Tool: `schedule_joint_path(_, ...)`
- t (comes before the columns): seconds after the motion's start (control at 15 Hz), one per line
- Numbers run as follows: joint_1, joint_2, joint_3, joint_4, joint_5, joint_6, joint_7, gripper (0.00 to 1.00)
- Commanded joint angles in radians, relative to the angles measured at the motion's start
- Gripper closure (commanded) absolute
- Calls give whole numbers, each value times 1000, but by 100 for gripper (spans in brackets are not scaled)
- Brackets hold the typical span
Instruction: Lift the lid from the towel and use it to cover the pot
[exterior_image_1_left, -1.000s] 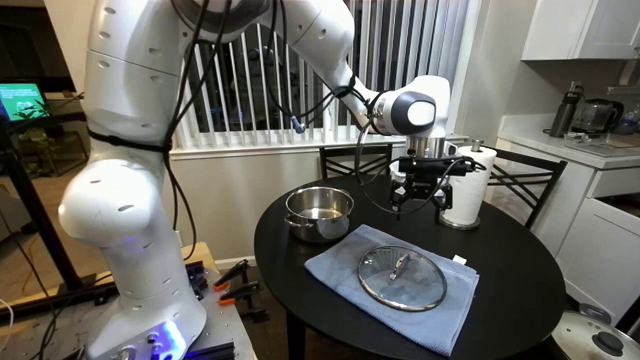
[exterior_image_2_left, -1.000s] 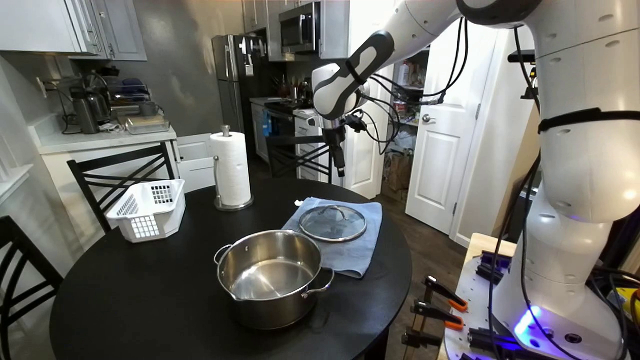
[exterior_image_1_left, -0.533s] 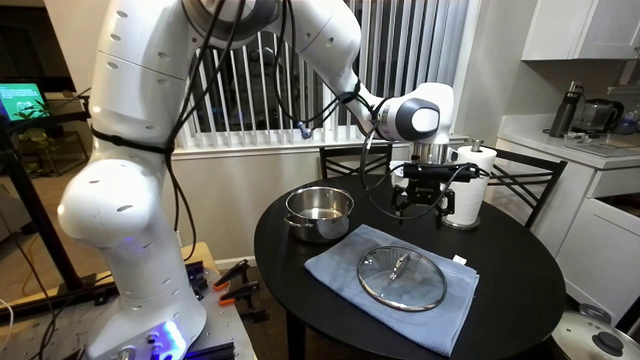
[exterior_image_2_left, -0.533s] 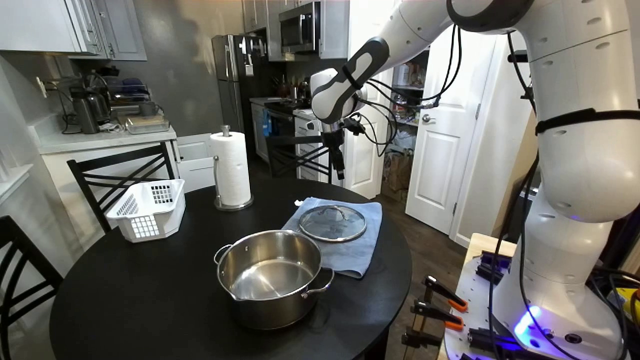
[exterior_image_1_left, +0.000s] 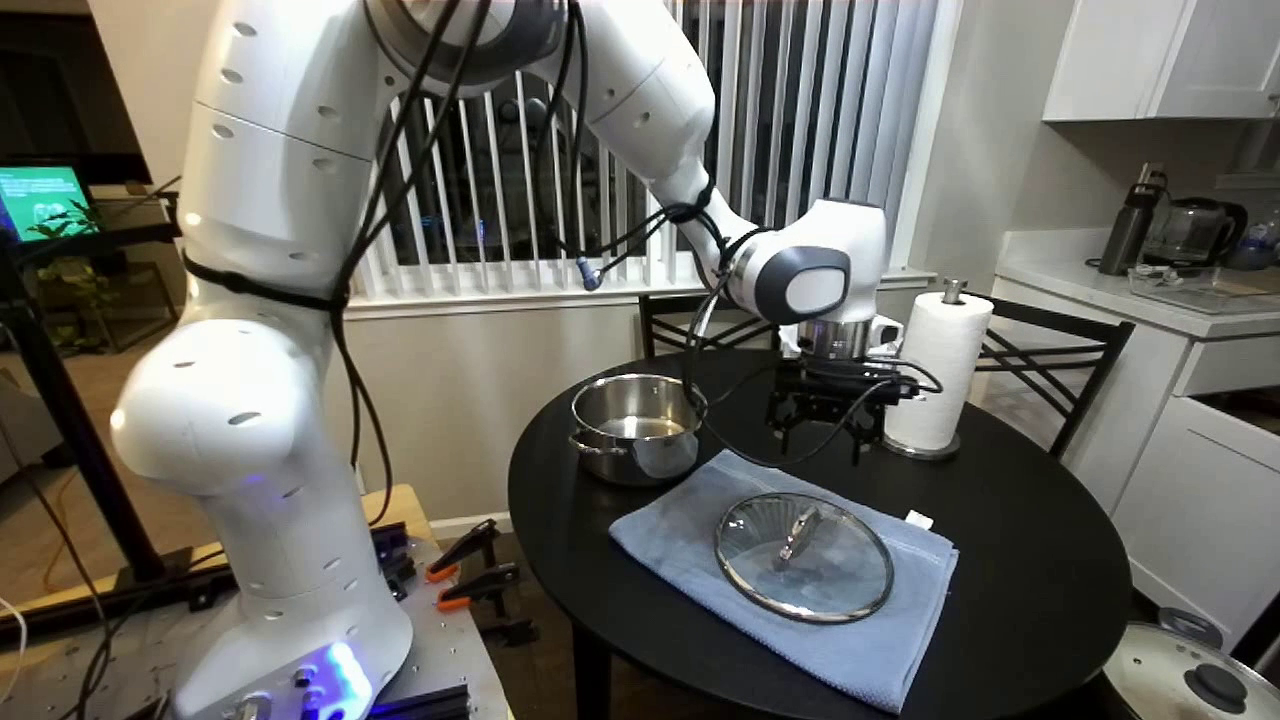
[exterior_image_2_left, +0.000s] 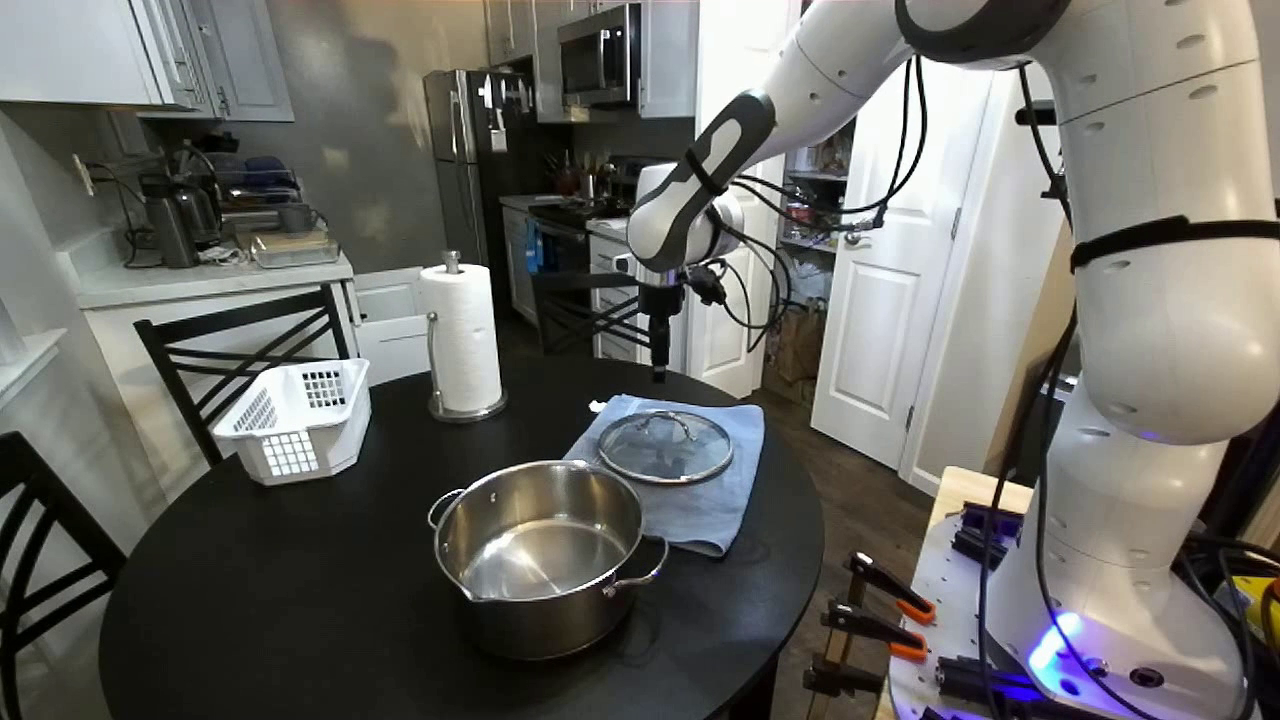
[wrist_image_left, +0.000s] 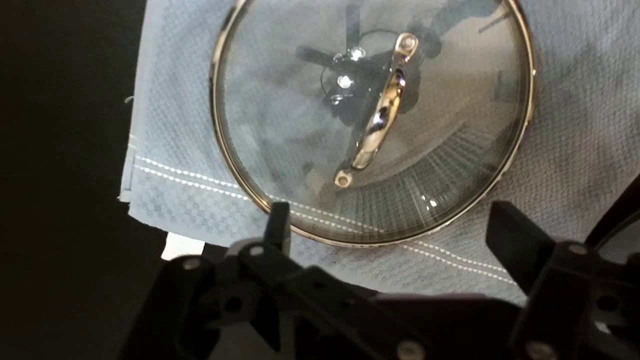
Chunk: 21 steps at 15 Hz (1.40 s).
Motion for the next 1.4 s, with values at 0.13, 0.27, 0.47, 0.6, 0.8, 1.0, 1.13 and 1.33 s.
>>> schedule_joint_path(0.13, -57, -27, 52, -123, 162, 153, 44, 0)
schedule_joint_path(0.27, -64, -7, 38, -125, 158, 163, 59, 0)
schedule_joint_path(0.47, -86, 42, 27, -92, 141, 145, 72, 0)
schedule_joint_path(0.6, -84, 81, 20, -66, 115, 148, 79, 0)
schedule_joint_path(0.8, -69, 127, 12, -33, 74, 135, 106, 0)
schedule_joint_path(1.0, -60, 163, 12, -10, 33, 133, 134, 0)
schedule_joint_path(1.13, -60, 179, 17, 3, 14, 132, 151, 0)
schedule_joint_path(1.33, -67, 192, 28, 14, 4, 134, 158, 0)
